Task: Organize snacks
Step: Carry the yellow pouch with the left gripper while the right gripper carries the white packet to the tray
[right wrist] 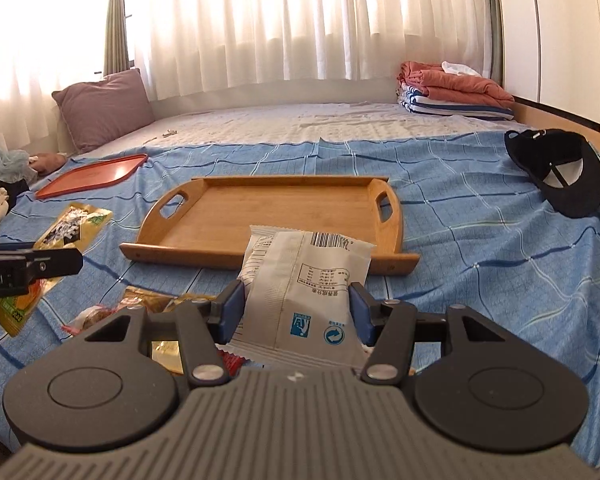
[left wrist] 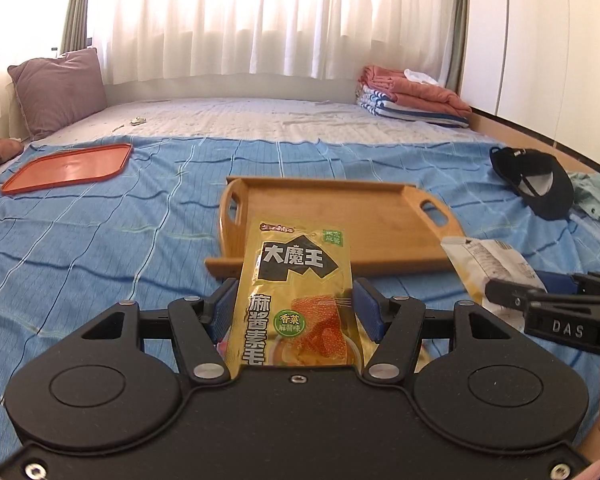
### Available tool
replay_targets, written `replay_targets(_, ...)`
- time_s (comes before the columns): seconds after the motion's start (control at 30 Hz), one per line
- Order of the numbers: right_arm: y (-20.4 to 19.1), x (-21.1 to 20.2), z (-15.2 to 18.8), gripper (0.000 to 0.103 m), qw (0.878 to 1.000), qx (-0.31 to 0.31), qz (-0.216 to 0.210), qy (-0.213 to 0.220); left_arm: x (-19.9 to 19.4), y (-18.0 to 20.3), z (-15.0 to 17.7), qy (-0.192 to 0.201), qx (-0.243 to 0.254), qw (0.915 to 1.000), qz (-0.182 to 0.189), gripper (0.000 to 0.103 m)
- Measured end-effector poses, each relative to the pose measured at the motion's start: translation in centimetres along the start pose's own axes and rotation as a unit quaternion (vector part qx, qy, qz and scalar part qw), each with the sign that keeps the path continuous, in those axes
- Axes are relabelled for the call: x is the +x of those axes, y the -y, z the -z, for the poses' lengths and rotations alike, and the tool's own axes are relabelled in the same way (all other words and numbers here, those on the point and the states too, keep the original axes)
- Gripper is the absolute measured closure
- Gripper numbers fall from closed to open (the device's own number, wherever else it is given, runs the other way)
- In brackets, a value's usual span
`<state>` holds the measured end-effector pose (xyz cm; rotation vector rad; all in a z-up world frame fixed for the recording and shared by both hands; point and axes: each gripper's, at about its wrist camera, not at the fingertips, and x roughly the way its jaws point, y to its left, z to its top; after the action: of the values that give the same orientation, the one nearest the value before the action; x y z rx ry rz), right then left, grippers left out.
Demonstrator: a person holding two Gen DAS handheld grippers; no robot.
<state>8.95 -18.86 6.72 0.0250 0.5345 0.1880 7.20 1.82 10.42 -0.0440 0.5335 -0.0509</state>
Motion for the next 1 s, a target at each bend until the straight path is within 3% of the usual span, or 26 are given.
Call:
replay_targets(0.47, 1.3, 5.4, -3.5, 0.044, 1.000, -0.005, -0.007, -0.027, 6.6, -0.2, -5.3, -0.014, -0.019, 0.9997, -0.004, 0.043)
replay_targets(1.0, 2.8, 12.4, -6.8, 0.044, 0.998, -0.012, -0.001, -0.061, 16.6, 0.2, -9.1, -0.068, -0.048, 0.9965, -0.006, 0.043)
